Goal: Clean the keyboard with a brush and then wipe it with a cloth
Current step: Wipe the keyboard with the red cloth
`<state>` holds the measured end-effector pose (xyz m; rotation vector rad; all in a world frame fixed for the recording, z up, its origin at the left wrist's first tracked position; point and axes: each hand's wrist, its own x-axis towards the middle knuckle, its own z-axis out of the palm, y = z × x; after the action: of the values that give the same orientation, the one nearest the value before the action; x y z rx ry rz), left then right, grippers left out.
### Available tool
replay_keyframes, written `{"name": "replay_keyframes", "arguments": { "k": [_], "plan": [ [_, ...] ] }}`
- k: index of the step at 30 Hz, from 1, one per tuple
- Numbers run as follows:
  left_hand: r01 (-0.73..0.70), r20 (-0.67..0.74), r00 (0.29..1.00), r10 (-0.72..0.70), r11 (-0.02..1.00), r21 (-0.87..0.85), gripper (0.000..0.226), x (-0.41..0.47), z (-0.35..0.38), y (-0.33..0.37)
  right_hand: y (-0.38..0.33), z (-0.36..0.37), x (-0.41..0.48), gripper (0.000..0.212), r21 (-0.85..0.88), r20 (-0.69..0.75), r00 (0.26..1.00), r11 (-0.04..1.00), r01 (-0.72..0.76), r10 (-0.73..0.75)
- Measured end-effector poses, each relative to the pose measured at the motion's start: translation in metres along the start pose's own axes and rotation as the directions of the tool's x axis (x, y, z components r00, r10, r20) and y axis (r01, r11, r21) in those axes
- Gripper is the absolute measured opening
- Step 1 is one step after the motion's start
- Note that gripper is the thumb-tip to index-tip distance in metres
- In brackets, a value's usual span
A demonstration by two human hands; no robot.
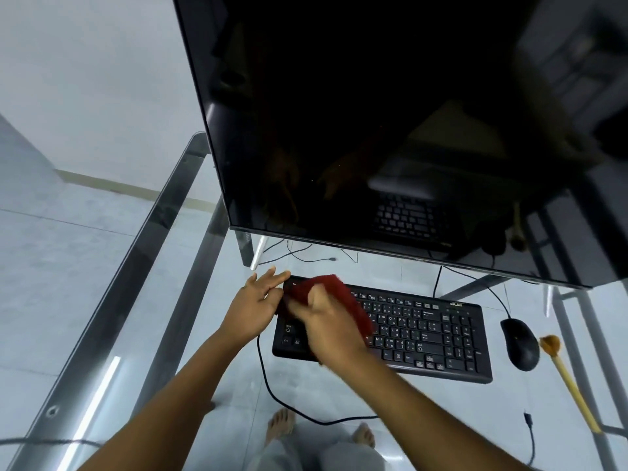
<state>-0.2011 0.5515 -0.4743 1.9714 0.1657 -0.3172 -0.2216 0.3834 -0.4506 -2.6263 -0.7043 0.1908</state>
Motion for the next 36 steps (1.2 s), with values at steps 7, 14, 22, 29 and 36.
{"name": "replay_keyframes", "arguments": {
  "k": [7, 14, 22, 29, 36],
  "plan": [
    [-0.254, 0.077, 0.967, 0.244, 0.881, 0.398, 0.059, -0.005, 0.006, -0.007, 0.027, -0.017, -0.106, 0.011, 0.022, 0.107, 0.982, 0.987, -0.162, 0.158],
    [-0.326, 0.101, 0.94, 0.327, 0.766, 0.554, 0.064, -0.007, 0.018, -0.023, 0.044, -0.012, -0.116, 0.078, -0.034, -0.009, 0.988, 0.987, -0.156, 0.155],
    [-0.344, 0.107, 0.931, 0.35, 0.739, 0.58, 0.062, -0.008, 0.018, -0.023, 0.025, -0.032, -0.072, 0.044, 0.279, -0.061, 0.919, 0.891, -0.358, 0.389],
    [-0.243, -0.016, 0.946, 0.325, 0.737, 0.631, 0.057, -0.017, 0.03, -0.022, 0.026, -0.024, -0.052, 0.044, 0.278, -0.171, 0.854, 0.855, -0.437, 0.492],
    [-0.21, -0.068, 0.941, 0.331, 0.729, 0.652, 0.058, -0.02, 0.027, -0.024, 0.048, -0.035, -0.015, 0.015, 0.152, -0.194, 0.871, 0.891, -0.428, 0.452]
  ]
}}
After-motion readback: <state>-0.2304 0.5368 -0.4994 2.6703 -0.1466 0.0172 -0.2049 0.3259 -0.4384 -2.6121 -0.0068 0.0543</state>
